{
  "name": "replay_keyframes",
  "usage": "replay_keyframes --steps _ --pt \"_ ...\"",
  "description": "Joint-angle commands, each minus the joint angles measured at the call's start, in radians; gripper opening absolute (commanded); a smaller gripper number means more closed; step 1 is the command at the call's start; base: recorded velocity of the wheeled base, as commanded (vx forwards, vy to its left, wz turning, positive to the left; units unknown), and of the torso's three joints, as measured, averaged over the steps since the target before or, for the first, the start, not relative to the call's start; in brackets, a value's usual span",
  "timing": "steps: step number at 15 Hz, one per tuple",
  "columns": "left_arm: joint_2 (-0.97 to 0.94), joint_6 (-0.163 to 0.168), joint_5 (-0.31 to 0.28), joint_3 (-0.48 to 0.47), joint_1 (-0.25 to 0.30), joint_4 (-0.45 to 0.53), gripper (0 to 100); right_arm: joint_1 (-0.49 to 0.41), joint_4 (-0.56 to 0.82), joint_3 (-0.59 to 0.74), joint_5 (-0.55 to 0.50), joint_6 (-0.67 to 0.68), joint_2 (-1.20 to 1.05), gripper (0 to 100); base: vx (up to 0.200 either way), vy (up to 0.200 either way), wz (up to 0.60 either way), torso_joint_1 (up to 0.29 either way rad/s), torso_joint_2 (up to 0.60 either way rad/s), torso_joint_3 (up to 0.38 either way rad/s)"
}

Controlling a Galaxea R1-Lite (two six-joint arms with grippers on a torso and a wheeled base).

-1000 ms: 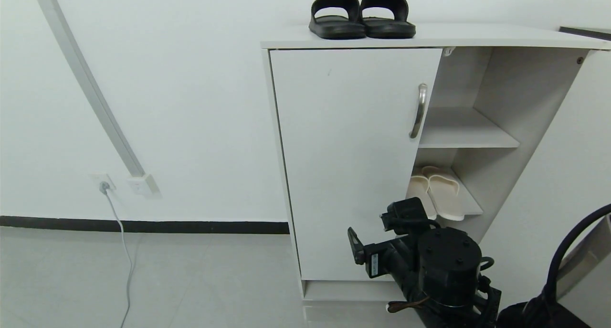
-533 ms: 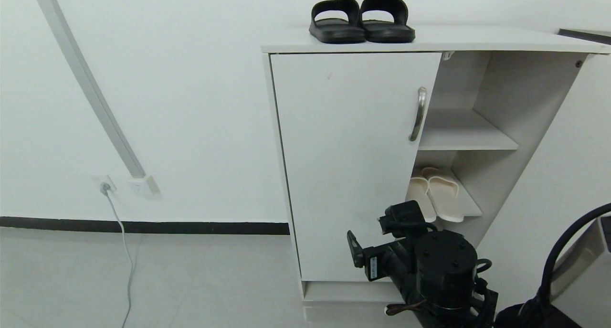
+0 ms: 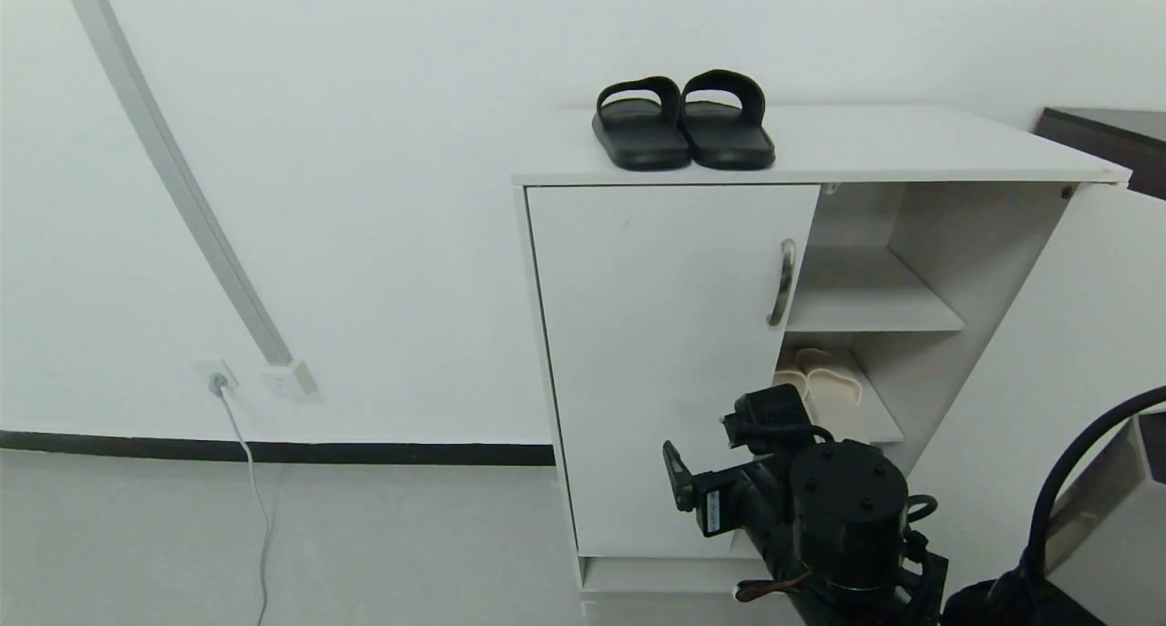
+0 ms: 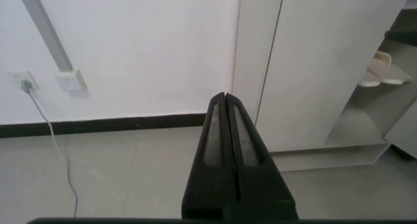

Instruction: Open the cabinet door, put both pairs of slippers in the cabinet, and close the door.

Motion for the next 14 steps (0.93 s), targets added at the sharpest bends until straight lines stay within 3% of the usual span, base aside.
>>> replay_keyframes --steps 1,14 --pt "0.001 0.0 0.0 0.0 -0.001 0.0 0 0.003 0.0 0.0 0.003 0.0 0.003 100 0.0 0.0 0.0 0.124 -0.46 -0.359" --pt "0.001 0.0 0.0 0.0 -0.001 0.0 0 0.003 0.0 0.001 0.0 0.0 0.003 100 0.0 0.0 0.0 0.168 -0.49 -0.32"
